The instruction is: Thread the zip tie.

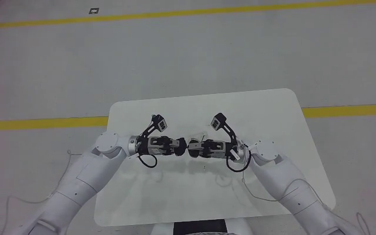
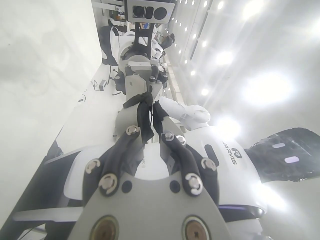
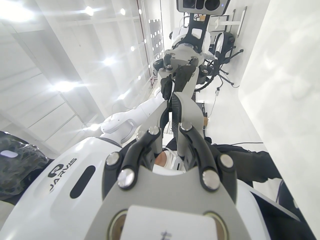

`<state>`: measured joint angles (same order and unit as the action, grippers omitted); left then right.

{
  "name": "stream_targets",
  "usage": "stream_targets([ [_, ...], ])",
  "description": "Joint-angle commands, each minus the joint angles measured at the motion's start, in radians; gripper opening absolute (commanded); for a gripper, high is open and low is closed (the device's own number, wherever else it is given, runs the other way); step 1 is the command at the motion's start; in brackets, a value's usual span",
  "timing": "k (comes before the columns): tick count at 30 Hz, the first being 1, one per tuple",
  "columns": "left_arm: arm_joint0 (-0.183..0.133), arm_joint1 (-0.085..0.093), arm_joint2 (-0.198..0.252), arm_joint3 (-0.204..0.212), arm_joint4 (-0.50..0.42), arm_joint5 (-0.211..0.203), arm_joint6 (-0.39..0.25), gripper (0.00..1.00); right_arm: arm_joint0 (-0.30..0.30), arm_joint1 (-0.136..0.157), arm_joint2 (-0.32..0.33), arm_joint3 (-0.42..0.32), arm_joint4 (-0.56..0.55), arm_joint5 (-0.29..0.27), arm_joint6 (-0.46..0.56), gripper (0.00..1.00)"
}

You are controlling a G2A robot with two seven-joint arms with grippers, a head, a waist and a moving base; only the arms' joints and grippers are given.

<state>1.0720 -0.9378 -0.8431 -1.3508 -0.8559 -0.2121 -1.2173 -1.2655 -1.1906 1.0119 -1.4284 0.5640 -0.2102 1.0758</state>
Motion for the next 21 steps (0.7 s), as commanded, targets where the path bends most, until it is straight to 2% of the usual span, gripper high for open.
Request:
stream_targets([
  [1,0.0,-0.001,-0.001,0.0,0.002,0.001,-0.001,0.05,0.001,0.0,-0.002,0.0,-0.001,0.001,-0.001,0.0],
  [8,0.001,-0.004,-0.004,0.002,0.007,0.007,-0.003,0.04,0.003,0.0,-0.005,0.001,-0.003,0.003,-0.003,0.0],
  [11,0.002,-0.006,-0.006,0.002,0.01,0.009,-0.003,0.0,0.003,0.0,-0.006,0.001,-0.002,0.002,-0.005,0.0],
  [20,0.005,-0.009,-0.012,0.005,0.017,0.013,-0.002,0.0,0.001,0.0,-0.005,0.001,0.005,0.0,-0.009,0.0],
  [21,0.005,-0.009,-0.013,0.005,0.017,0.013,-0.003,0.0,0.001,0.0,-0.005,0.001,0.005,0.001,-0.01,0.14],
])
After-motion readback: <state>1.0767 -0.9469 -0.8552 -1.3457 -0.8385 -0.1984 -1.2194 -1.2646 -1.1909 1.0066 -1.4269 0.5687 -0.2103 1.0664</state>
